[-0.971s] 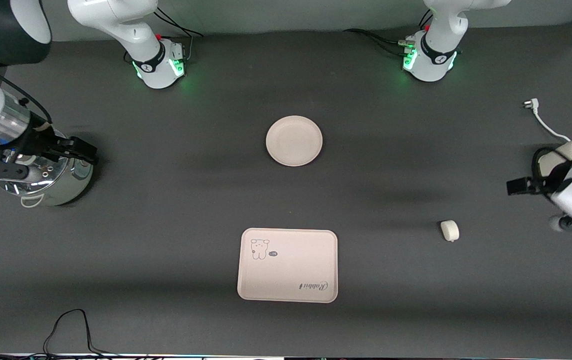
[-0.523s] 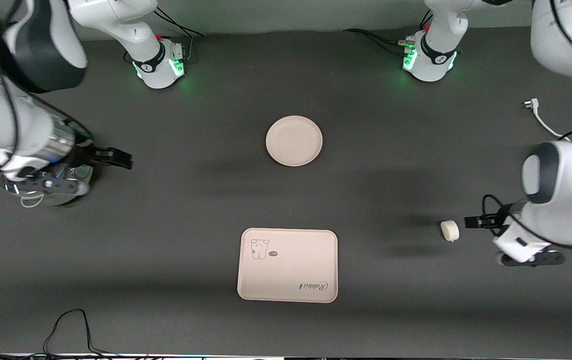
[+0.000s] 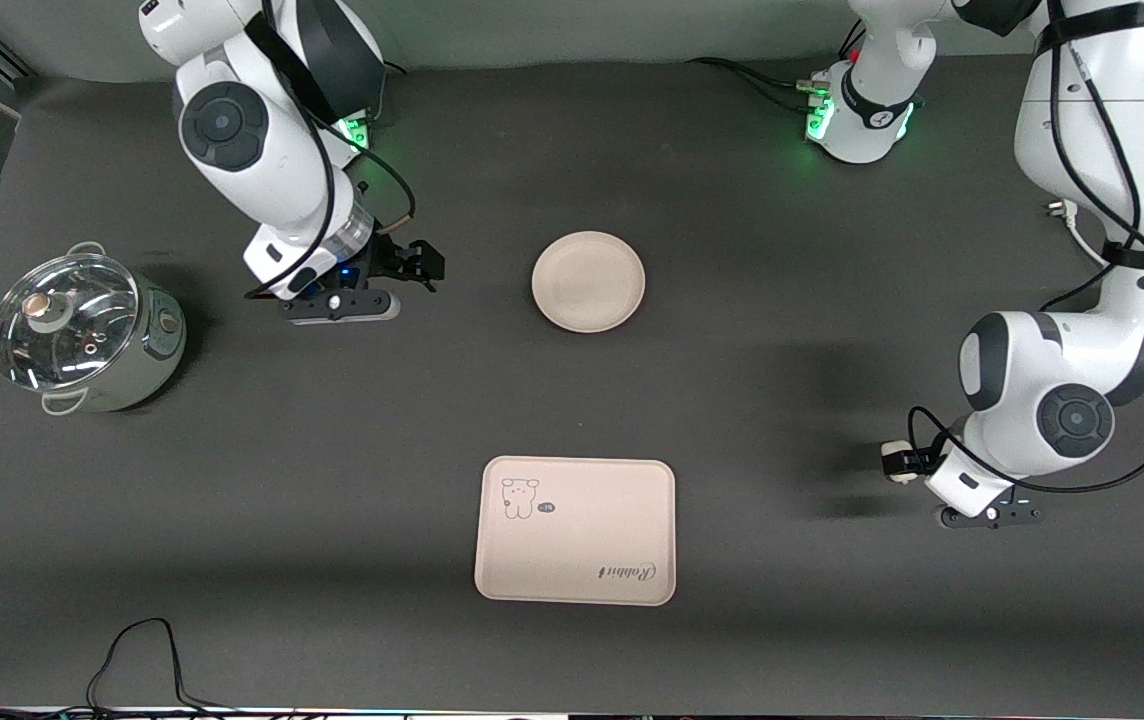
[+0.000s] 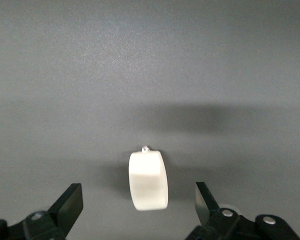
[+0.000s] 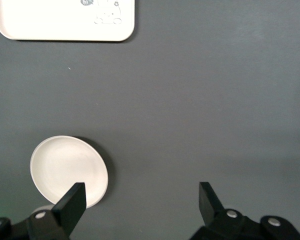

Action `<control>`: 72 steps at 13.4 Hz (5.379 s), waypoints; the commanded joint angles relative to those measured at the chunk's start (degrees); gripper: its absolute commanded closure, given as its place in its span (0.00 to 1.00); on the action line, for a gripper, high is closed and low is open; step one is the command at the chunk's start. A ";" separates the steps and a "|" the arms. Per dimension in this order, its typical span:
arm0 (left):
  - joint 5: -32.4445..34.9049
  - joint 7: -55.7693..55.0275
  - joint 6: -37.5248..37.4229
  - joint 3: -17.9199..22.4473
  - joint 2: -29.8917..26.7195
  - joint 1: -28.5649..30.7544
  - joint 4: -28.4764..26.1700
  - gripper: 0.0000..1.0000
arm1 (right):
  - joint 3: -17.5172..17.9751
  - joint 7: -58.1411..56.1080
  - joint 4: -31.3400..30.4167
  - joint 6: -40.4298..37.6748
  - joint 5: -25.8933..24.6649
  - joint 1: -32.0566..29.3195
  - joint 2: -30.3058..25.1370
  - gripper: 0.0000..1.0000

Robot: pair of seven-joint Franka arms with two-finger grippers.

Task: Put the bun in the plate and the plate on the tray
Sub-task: 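Grasp the white bun with the left gripper while the right gripper nears the plate, then carry the bun with the left gripper over the white plate, then lower the bun onto the plate and open the left gripper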

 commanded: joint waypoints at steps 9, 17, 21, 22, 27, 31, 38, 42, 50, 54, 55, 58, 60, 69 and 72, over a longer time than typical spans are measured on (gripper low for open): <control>-0.10 -5.12 18.35 0.29 -4.12 -0.68 -15.36 0.01 | -0.83 8.19 -22.69 26.60 2.81 10.15 -4.59 0.00; -0.10 -5.29 22.07 0.29 -4.56 -0.76 -17.83 0.72 | -0.74 11.09 -26.13 46.91 4.74 17.62 6.65 0.00; -0.10 -4.95 21.45 0.29 -4.91 -0.41 -17.21 0.80 | -0.74 11.26 -26.13 47.90 6.76 18.06 7.37 0.00; -0.01 -4.86 20.67 0.29 -5.78 -0.32 -17.13 0.80 | -0.74 11.26 -26.13 47.55 6.85 18.15 7.28 0.00; -0.01 -4.86 -2.76 0.02 -12.45 -1.20 -7.66 0.79 | -0.74 9.77 -24.20 47.55 13.44 19.03 12.19 0.00; -0.10 -4.33 -27.17 -0.06 -16.68 -2.87 5.60 0.78 | -0.74 4.85 -22.27 48.87 13.62 19.03 16.41 0.00; -4.30 -11.75 -47.37 -6.55 -20.20 -3.05 17.07 0.78 | -0.48 3.01 -13.85 39.16 15.46 18.59 20.82 0.00; -4.67 -30.39 -43.60 -16.83 -18.36 -4.53 16.80 0.78 | -0.83 1.95 -11.63 35.33 17.66 18.50 20.20 0.00; -4.32 -53.27 -27.54 -19.31 -17.21 -19.64 2.77 0.77 | -0.83 1.95 -10.31 35.15 17.75 18.50 20.91 0.00; -4.67 -56.96 -14.62 -19.40 -17.13 -22.82 -8.40 0.77 | -0.74 2.12 -9.96 35.33 17.75 18.86 21.61 0.00; -4.67 -58.71 -11.71 -19.66 -16.87 -24.04 -10.16 0.77 | -0.74 2.21 -9.96 35.33 17.75 18.94 21.70 0.00; -4.58 -64.26 -6.34 -19.66 -13.10 -27.47 -10.71 0.77 | -0.65 2.12 -10.05 35.50 17.75 18.94 21.96 0.00; -4.41 -66.28 -2.91 -19.58 -10.55 -28.97 -10.71 0.77 | -0.65 2.03 -10.14 35.94 17.75 19.03 22.40 0.00; -3.88 -70.07 -0.61 -19.58 -9.13 -30.38 -11.76 0.00 | -1.09 -14.21 -14.61 38.41 17.93 18.59 20.39 0.00; -3.79 -69.72 -1.75 -19.49 -9.74 -29.77 -11.76 0.00 | -1.88 -14.22 -14.88 38.67 24.29 18.94 20.46 0.00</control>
